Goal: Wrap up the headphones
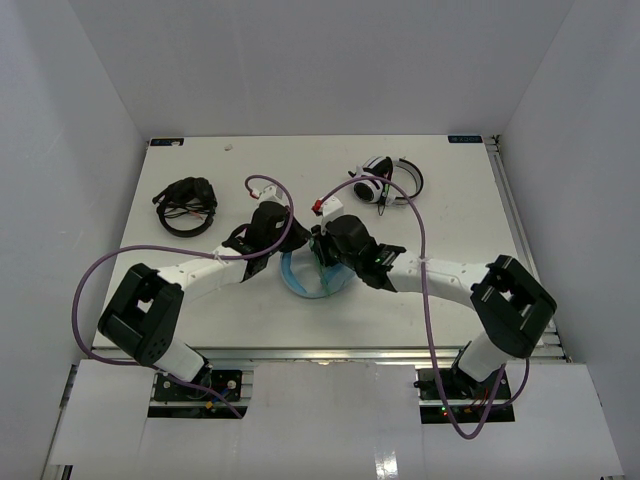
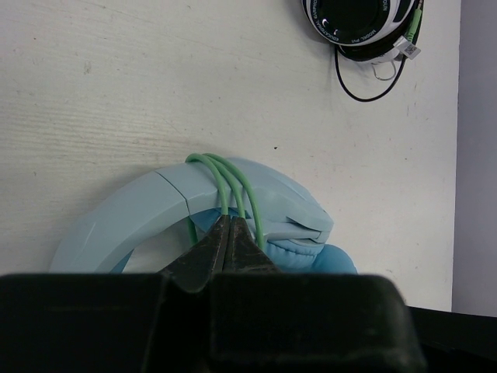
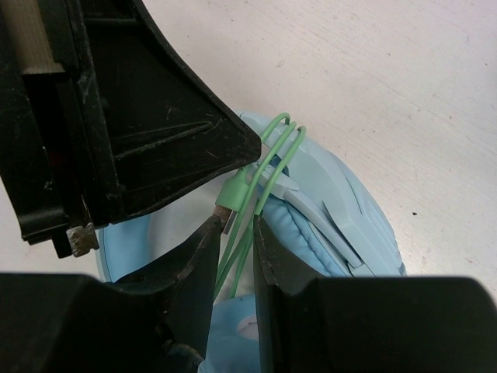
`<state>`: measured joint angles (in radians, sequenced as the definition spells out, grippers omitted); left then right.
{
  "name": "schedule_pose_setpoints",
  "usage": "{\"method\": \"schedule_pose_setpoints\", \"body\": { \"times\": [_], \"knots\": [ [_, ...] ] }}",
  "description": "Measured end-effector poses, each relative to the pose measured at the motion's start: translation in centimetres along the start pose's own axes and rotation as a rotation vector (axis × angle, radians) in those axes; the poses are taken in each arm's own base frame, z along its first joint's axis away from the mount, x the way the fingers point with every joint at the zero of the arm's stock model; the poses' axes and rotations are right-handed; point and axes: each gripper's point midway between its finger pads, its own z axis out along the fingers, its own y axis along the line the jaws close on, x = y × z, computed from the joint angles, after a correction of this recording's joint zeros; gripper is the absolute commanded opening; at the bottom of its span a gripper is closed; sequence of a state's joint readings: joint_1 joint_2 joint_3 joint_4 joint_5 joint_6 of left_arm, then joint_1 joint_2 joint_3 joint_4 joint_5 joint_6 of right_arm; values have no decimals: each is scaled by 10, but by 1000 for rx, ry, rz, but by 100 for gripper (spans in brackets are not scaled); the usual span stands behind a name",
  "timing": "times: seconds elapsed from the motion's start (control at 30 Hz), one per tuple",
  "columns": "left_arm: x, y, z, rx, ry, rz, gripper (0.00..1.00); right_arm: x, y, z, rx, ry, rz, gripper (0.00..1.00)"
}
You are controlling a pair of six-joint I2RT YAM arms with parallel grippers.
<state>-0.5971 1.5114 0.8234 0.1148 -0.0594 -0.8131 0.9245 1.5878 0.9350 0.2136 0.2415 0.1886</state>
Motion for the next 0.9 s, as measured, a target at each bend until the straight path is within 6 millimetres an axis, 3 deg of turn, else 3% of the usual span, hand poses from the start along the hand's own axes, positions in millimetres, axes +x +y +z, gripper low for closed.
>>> {"method": "schedule_pose_setpoints", "body": {
  "times": [0.9],
  "knots": [
    [0,-1,1,-27,-31,-3,0,5,-7,16,88,14,-27,26]
  ]
}}
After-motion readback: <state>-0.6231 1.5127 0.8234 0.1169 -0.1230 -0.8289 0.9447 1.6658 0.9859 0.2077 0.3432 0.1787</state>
